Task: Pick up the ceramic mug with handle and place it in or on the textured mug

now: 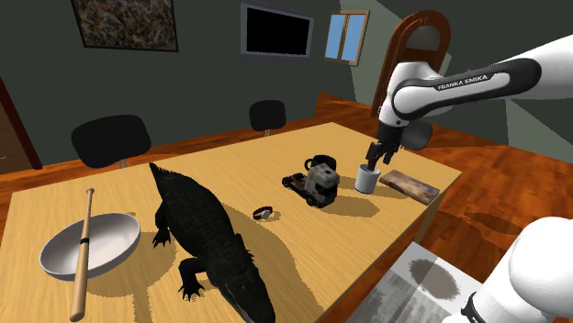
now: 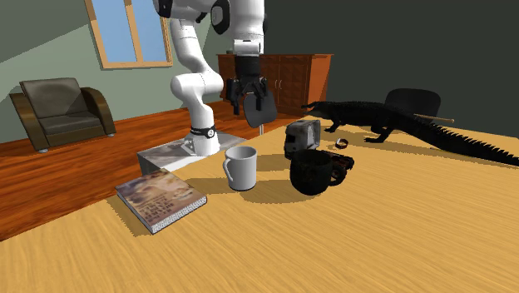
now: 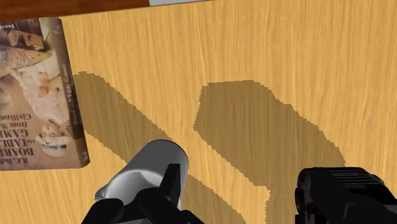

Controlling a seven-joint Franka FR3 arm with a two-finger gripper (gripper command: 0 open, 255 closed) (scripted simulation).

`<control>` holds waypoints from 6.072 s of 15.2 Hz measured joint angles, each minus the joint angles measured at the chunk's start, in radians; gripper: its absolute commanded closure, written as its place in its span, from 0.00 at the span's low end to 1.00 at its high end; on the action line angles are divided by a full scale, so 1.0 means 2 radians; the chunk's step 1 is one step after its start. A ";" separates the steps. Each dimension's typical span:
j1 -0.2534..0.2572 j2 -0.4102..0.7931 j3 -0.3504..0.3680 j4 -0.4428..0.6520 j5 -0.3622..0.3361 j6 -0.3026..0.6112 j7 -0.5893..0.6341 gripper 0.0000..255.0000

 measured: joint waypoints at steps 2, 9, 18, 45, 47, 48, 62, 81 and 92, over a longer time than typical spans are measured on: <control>-0.003 0.036 -0.010 0.014 -0.001 0.025 -0.013 0.00; -0.011 0.150 -0.033 0.068 0.009 0.090 -0.053 0.00; -0.015 0.194 -0.037 0.055 0.018 0.148 -0.063 0.00; -0.014 0.159 -0.036 0.085 0.010 0.083 -0.060 1.00; -0.013 0.152 -0.035 0.092 0.009 0.070 -0.060 1.00; -0.013 0.149 -0.035 0.095 0.009 0.064 -0.060 1.00; -0.012 0.119 -0.033 0.159 0.005 -0.029 -0.061 1.00; 0.030 0.322 0.010 0.475 0.041 -0.150 0.010 1.00; 0.034 0.366 0.014 0.483 0.045 -0.116 0.021 1.00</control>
